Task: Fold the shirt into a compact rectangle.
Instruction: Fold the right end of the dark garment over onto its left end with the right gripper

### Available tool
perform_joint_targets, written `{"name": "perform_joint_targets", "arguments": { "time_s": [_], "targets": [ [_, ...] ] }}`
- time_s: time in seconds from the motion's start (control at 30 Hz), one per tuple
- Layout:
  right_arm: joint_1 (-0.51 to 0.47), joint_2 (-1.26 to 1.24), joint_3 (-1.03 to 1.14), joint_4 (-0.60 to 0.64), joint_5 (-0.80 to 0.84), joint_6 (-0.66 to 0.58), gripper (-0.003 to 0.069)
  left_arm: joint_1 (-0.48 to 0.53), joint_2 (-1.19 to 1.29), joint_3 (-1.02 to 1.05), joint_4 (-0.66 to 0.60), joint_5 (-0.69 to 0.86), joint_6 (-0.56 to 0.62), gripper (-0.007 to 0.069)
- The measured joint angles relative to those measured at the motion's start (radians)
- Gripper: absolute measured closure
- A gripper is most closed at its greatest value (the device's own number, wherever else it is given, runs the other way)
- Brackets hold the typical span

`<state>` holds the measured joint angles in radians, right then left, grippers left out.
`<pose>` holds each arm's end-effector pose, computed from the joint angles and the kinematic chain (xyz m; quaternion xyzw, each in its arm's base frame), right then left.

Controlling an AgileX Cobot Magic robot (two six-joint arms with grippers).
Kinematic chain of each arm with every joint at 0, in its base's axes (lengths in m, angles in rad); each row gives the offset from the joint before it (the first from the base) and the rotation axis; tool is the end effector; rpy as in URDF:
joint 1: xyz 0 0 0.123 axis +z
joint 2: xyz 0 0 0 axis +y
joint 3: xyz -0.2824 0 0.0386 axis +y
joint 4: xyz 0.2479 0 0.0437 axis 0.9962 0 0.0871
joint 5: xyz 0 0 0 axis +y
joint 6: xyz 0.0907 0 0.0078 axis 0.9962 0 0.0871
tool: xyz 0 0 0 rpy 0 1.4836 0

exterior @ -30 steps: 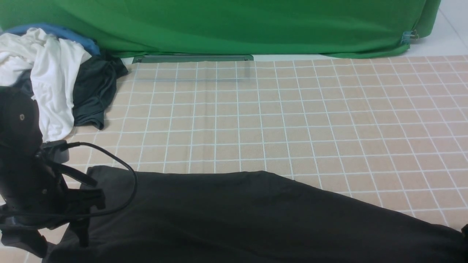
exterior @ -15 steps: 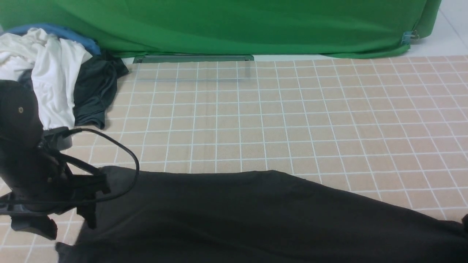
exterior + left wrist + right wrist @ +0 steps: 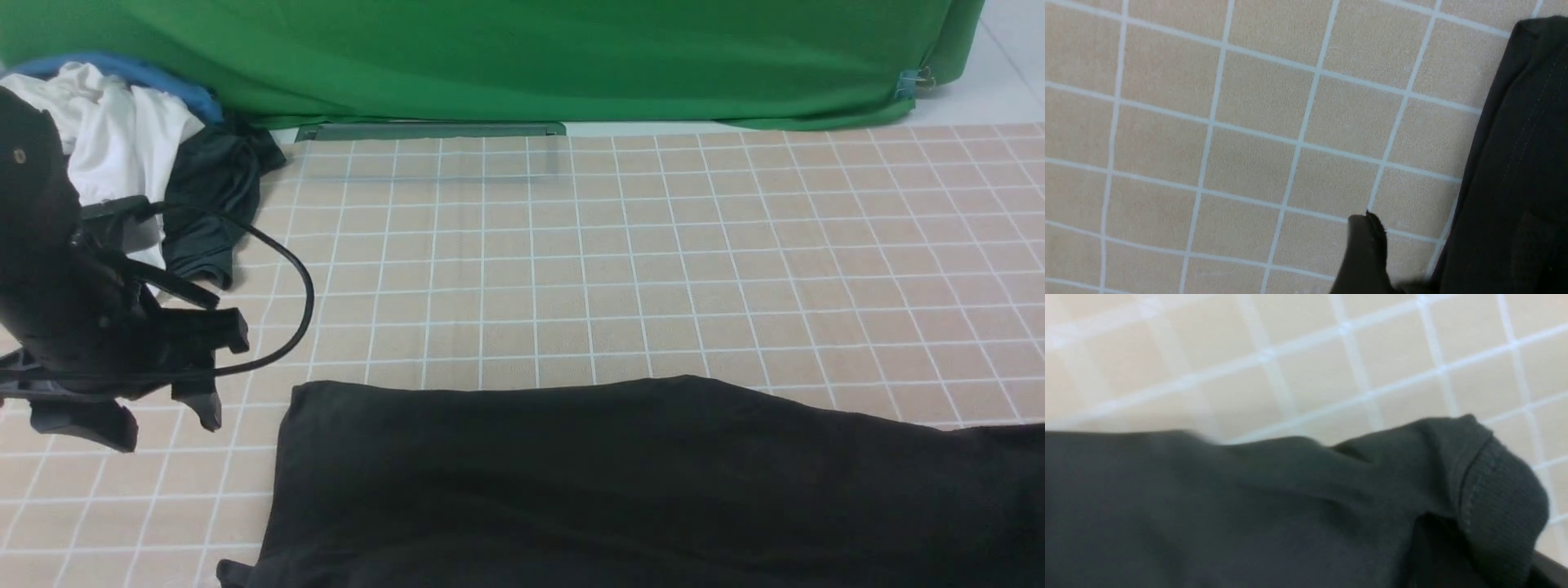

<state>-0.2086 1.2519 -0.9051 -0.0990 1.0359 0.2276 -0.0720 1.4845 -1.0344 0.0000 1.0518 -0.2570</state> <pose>0.2144 -0.0533 0.2728 0.1954 0.9700 -0.0443 0.1375 0.2697 -0.0194 0.2492 -0.0921 0.9927 -0.0128 0.0769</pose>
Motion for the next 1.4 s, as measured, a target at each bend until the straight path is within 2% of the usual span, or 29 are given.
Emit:
{"name": "perform_joint_targets", "arguments": {
  "time_s": [0.07,0.17,0.3,0.37,0.43,0.47,0.5,0.53,0.6,0.7,0.9,1.07,1.2,1.37,1.4],
  "targets": [
    [0.033,-0.029,-0.060,0.087,0.057,-0.020,0.0571,0.000,0.000,-0.006,0.000,-0.012,0.003,0.0241],
    [0.144,-0.052,-0.153,0.204,0.130,-0.026,0.0571,0.000,0.001,-0.046,0.009,-0.018,0.003,0.0330],
    [0.377,-0.054,-0.220,0.275,0.122,0.066,0.0571,0.001,0.001,-0.140,0.015,0.006,0.019,0.0461],
    [0.514,-0.052,-0.226,0.284,0.063,0.125,0.0571,0.007,0.001,-0.194,0.012,0.029,0.022,0.0512],
    [0.609,-0.041,-0.227,0.289,-0.001,0.183,0.0571,0.023,0.001,-0.234,0.000,0.049,0.023,0.0549],
    [0.714,-0.021,-0.228,0.290,-0.072,0.228,0.0571,0.039,0.001,-0.261,0.000,0.074,0.024,0.0569],
    [0.714,-0.018,-0.228,0.290,-0.072,0.233,0.0571,0.045,0.001,-0.264,0.000,0.077,0.024,0.0575],
    [0.799,0.008,-0.228,0.292,-0.150,0.263,0.0571,0.065,0.001,-0.289,0.000,0.100,0.027,0.0586],
    [0.904,0.070,-0.232,0.296,-0.266,0.298,0.0571,0.099,0.001,-0.310,0.000,0.127,0.036,0.0594],
    [1.018,0.179,-0.263,0.312,-0.359,0.312,0.0571,0.145,0.001,-0.317,-0.011,0.147,0.044,0.0594],
    [1.137,0.412,-0.424,0.323,-0.400,0.313,0.0571,0.185,0.001,-0.318,-0.040,0.151,0.059,0.0594],
    [1.187,0.568,-0.549,0.325,-0.428,0.311,0.0571,0.185,0.001,-0.318,-0.073,0.148,0.075,0.0590],
    [1.228,0.651,-0.606,0.325,-0.514,0.311,0.0566,0.185,0.001,-0.318,-0.092,0.132,0.077,0.0590],
    [1.273,0.711,-0.615,0.325,-0.630,0.311,0.0517,0.185,0.001,-0.318,-0.101,0.124,0.079,0.0590],
    [1.280,0.724,-0.615,0.325,-0.643,0.311,0.0482,0.185,0.001,-0.319,-0.101,0.120,0.079,0.0590]
  ]
}}
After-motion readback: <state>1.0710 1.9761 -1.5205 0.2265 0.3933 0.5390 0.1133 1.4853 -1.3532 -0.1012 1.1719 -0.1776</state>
